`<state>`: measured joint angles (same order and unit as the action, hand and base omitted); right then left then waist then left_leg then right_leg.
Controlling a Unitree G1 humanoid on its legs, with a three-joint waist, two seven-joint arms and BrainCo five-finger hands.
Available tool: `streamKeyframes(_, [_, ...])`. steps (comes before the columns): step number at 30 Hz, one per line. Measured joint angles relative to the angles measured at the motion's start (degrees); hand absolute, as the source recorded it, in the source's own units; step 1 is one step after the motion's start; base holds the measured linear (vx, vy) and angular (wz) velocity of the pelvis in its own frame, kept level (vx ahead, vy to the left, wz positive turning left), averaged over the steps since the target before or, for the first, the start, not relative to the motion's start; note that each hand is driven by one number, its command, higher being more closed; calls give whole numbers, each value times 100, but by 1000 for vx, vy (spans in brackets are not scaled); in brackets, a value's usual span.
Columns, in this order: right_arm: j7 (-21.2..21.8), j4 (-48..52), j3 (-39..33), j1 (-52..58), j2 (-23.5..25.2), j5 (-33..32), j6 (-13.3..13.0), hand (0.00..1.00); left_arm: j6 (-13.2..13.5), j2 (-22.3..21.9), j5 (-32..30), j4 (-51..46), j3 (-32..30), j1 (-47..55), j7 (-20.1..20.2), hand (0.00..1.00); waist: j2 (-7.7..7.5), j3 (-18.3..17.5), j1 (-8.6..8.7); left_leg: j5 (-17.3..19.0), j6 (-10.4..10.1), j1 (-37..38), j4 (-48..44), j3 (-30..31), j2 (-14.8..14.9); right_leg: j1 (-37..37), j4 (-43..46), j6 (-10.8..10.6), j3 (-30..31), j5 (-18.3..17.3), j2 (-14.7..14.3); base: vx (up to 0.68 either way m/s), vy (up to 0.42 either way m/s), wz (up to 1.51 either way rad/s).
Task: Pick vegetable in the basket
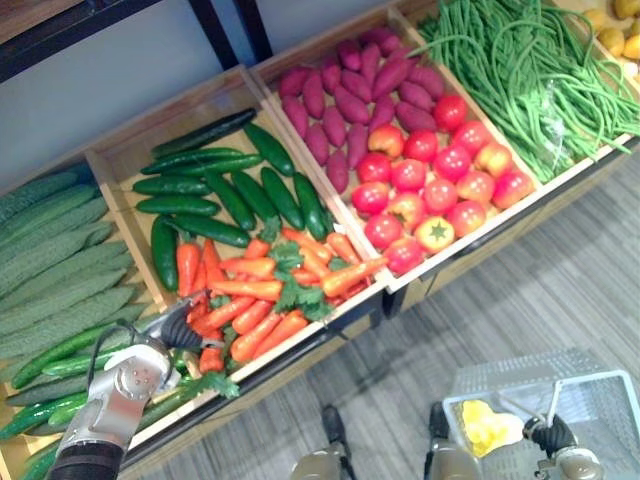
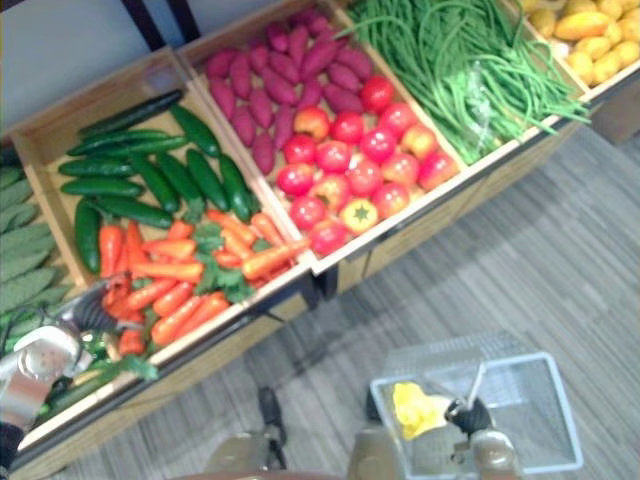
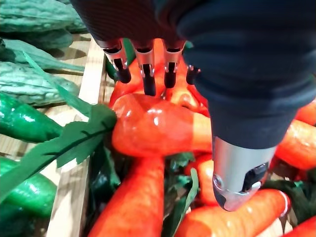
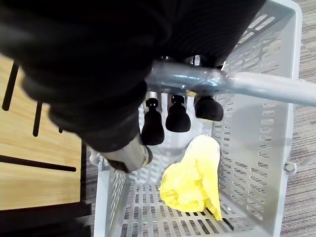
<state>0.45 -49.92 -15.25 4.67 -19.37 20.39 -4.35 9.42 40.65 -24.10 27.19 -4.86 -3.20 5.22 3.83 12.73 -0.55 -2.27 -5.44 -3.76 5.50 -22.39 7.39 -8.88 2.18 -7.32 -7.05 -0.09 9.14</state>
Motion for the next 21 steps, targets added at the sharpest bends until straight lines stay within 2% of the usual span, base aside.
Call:
streamKeyframes(7, [-27, 27, 2, 4, 0, -1, -16, 100, -129, -306, -488, 310, -249, -180, -461, 100, -23, 22, 11, -1, -1, -22, 0, -63, 3, -81, 5, -3, 82, -3, -13, -6, -10, -6])
streamKeyframes(11, [-30, 27, -5, 2, 0, -1, -14, 100, -260, -495, -639, 403, -348, -174, -491, 100, -46, 39, 17, -1, -2, -17, -1, -60, 16, -81, 19, -4, 80, -5, -43, 0, 0, 0])
streamKeyframes(21, [-29, 151, -19, 1, 4, 4, -4, 100, -387, -844, -641, 383, -698, -147, -552, 100, -101, 93, 6, 90, -16, -21, -211, -53, 33, -57, 135, 33, 90, -38, -43, 0, -2, -1])
